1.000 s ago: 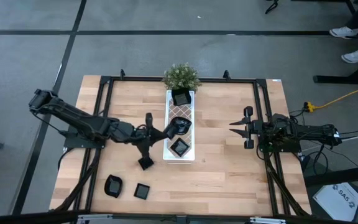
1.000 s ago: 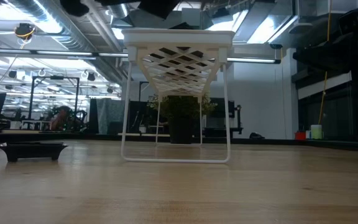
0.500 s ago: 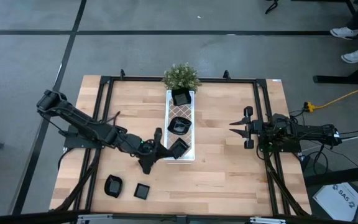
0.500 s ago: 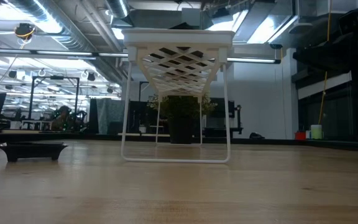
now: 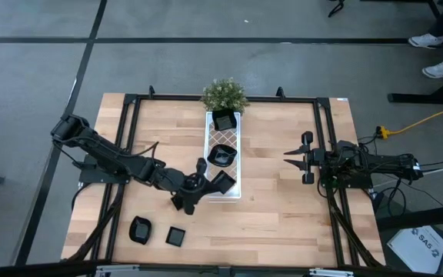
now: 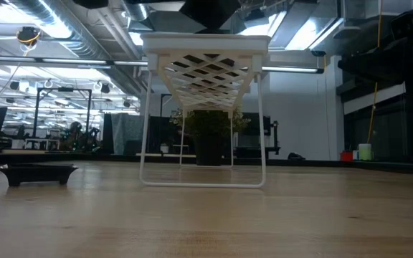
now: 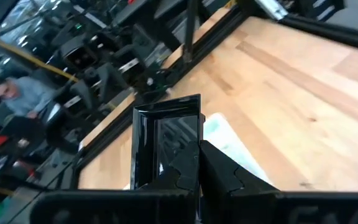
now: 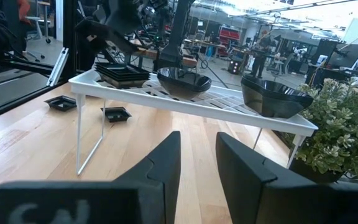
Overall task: Pick & Place Mini shaped plates
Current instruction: Stack the square plate on top of the square plate on the shelf
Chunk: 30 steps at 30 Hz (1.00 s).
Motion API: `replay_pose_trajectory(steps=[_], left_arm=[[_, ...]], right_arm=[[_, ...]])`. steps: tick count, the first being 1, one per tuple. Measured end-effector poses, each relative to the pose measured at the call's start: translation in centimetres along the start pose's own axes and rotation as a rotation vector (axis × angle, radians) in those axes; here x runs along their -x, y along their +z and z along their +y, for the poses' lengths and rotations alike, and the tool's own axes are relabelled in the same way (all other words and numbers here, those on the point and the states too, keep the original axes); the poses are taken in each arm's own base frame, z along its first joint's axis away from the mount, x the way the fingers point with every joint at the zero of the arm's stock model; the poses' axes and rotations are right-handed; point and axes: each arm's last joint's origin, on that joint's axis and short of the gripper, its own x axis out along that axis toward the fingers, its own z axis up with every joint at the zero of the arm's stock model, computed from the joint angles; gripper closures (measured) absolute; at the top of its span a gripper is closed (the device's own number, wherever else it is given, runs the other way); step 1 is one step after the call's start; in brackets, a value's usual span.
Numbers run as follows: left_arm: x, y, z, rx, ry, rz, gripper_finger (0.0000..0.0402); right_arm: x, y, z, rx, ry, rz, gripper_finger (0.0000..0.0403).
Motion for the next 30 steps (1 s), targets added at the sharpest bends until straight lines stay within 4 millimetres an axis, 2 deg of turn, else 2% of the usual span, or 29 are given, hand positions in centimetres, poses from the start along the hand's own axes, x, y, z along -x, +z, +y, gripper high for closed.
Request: replay_pose_trajectory(steps=[5, 21, 30], left_arm=[[0.0, -0.2, 0.2, 0.025, 0.063, 0.047, 0.0399], [-0.1, -0.9, 0.3, 0.131, 0.042, 0.091, 0.0392], [-0.2, -1.1, 0.5, 0.131, 0.041, 0.096, 0.0381]], right_arm=[[0.0, 0.0, 0.0, 0.000, 0.000, 0.000, 0.0301], [0.0, 0.0, 0.0, 0.000, 0.000, 0.000, 0.0301], [0.0, 0.0, 0.0, 0.000, 0.000, 0.000, 0.0301]])
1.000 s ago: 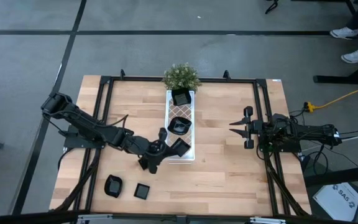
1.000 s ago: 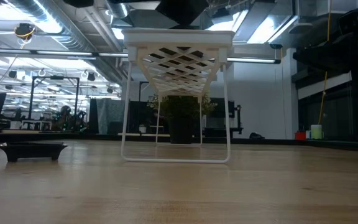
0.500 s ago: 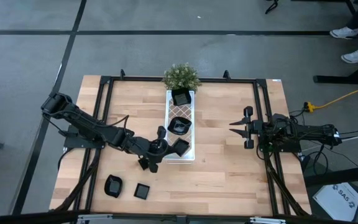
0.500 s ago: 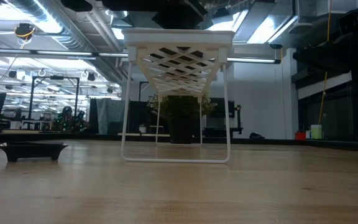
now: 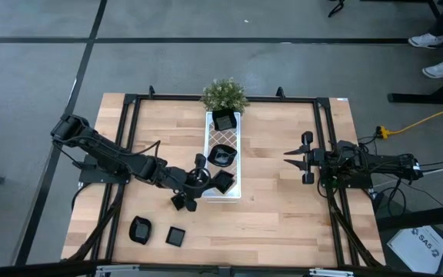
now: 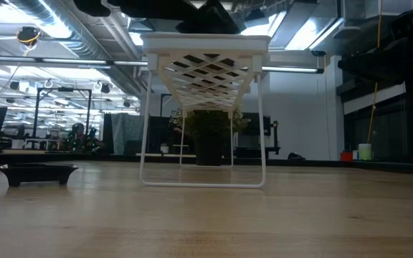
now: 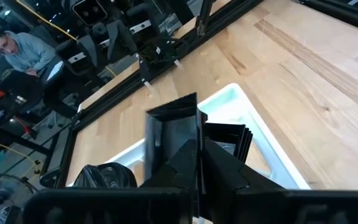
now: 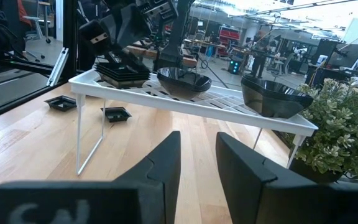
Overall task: Pick & Place Mini shaped plates
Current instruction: Stack the square plate on top of the square plate on the shelf, then stack the leaf shape plate on top of the leaf shape plate on the shelf
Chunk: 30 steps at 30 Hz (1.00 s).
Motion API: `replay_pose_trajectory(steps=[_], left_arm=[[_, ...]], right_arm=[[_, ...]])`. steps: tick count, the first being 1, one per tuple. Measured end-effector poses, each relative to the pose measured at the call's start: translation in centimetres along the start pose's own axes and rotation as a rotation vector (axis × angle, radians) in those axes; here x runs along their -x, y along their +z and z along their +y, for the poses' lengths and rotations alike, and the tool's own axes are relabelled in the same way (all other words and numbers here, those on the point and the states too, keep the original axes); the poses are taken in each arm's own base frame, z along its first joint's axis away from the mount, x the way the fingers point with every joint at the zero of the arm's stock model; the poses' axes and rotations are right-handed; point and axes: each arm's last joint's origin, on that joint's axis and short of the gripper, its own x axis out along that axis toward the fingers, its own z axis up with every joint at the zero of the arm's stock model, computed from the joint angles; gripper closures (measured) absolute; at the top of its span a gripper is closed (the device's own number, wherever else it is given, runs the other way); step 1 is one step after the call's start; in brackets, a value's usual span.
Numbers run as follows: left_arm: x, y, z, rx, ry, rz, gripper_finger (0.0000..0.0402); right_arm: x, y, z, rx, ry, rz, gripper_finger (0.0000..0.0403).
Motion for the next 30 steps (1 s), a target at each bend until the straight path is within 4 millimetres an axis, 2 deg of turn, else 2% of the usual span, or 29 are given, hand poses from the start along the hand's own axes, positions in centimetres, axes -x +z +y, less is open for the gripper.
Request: replay_pose_trajectory(steps=[14, 20, 30], left_arm=[[0.0, -0.1, 0.0, 0.007, 0.020, 0.013, 0.0318], [0.4, 0.3, -0.3, 0.006, 0.012, -0.009, 0.0313], [2.8, 1.6, -1.2, 0.079, -0.042, -0.065, 0.0317]], right_arm=[[0.0, 0.0, 0.0, 0.000, 0.000, 0.000, 0.0301], [0.0, 0.0, 0.0, 0.000, 0.000, 0.000, 0.0301], [0.0, 0.0, 0.0, 0.000, 0.000, 0.000, 0.0301]])
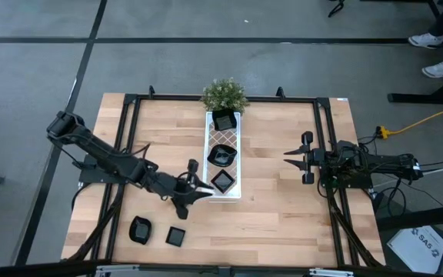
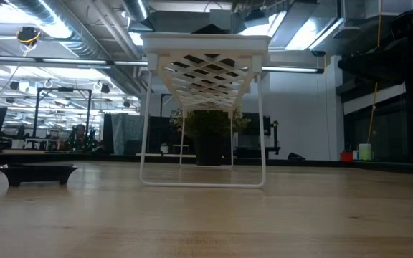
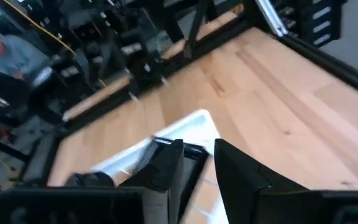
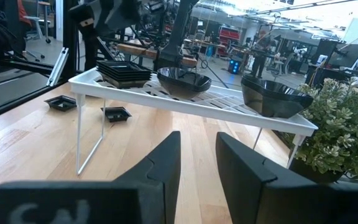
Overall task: Pick & Place Mini shaped plates
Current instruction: Stack the leaf shape plate on top of the leaf shape plate on the shelf
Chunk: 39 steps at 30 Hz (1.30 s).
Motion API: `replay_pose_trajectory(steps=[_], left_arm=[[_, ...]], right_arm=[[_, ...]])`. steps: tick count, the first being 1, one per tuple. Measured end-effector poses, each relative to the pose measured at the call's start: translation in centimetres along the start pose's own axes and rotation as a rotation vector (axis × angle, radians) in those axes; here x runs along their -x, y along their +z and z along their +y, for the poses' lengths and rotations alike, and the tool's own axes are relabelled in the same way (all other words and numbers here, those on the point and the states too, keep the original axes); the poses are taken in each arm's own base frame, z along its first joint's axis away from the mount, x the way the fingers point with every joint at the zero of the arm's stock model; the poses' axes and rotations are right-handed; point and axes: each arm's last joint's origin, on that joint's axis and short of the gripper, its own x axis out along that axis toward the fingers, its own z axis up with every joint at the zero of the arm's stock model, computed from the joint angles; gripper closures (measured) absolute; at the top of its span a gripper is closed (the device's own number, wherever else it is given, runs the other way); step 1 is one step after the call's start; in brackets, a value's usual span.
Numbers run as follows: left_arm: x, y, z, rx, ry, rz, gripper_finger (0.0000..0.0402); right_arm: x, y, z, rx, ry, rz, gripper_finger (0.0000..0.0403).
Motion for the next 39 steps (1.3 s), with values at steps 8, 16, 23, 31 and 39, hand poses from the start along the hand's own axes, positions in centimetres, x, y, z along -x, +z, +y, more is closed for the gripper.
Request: replay_pose_trajectory(steps=[8, 16, 23, 31, 39], left_arm=[[1.3, -0.8, -2.3, 0.166, -0.035, 0.132, 0.0318], [2.9, -0.4, -5.1, 0.313, -0.146, 0.143, 0.0320], [4.1, 0.1, -7.0, 0.539, -0.290, 0.163, 0.0322], [5.3, 0.4, -8.8, 0.983, -0.558, 0.347, 0.0325], [6.3, 0.3, -9.9, 1.322, -0.670, 0.622, 0.0325]], right_arm=[[0.0, 0.0, 0.0, 0.000, 0.000, 0.000, 0.0301], [0.0, 0.0, 0.0, 0.000, 0.000, 0.000, 0.0301], [0.0, 0.0, 0.0, 0.000, 0.000, 0.000, 0.0301], [0.0, 0.0, 0.0, 0.000, 0.000, 0.000, 0.0301], [0.0, 0.0, 0.0, 0.000, 0.000, 0.000, 0.0301]])
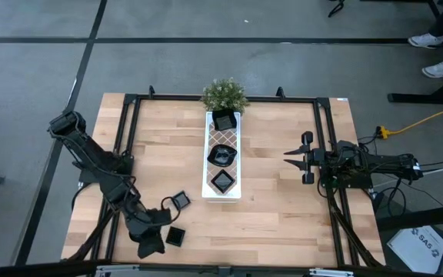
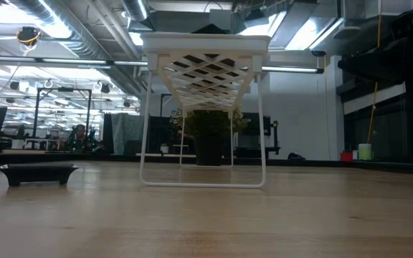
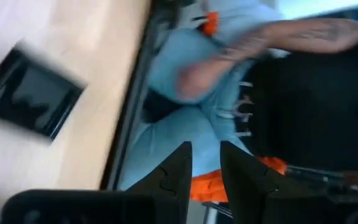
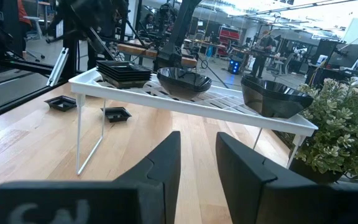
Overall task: Pick & Place Mini shaped plates
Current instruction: Stack the leaf shape plate on top of the leaf shape plate on the shelf
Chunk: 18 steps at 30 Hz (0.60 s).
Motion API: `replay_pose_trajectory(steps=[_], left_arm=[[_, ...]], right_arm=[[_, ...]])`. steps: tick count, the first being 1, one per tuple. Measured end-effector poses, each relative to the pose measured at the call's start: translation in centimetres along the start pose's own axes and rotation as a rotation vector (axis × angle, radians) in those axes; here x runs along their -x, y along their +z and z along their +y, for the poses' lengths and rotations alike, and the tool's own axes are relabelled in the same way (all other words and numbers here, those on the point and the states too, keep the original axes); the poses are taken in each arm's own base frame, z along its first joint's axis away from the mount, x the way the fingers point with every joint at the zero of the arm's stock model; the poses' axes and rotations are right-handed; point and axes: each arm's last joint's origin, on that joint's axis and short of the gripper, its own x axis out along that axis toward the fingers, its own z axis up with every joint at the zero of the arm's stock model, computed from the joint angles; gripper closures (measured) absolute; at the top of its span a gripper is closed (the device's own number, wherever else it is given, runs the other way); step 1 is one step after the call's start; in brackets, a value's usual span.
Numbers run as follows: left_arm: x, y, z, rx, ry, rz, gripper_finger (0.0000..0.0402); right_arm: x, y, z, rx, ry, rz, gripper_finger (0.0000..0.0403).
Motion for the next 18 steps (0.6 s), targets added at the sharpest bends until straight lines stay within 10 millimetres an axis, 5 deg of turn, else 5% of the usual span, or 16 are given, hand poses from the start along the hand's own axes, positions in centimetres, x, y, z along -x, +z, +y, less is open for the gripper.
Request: replay_pose_trajectory(steps=[9, 18], left_arm=[[0.6, -0.9, 3.1, 0.347, 0.339, 0.040, 0.0325], [0.6, -1.0, 3.3, 0.511, 0.362, 0.008, 0.0325]], right_arm=[[0.0, 0.0, 0.0, 0.000, 0.000, 0.001, 0.0301], [0.0, 0.0, 0.0, 0.000, 0.000, 0.000, 0.0301]])
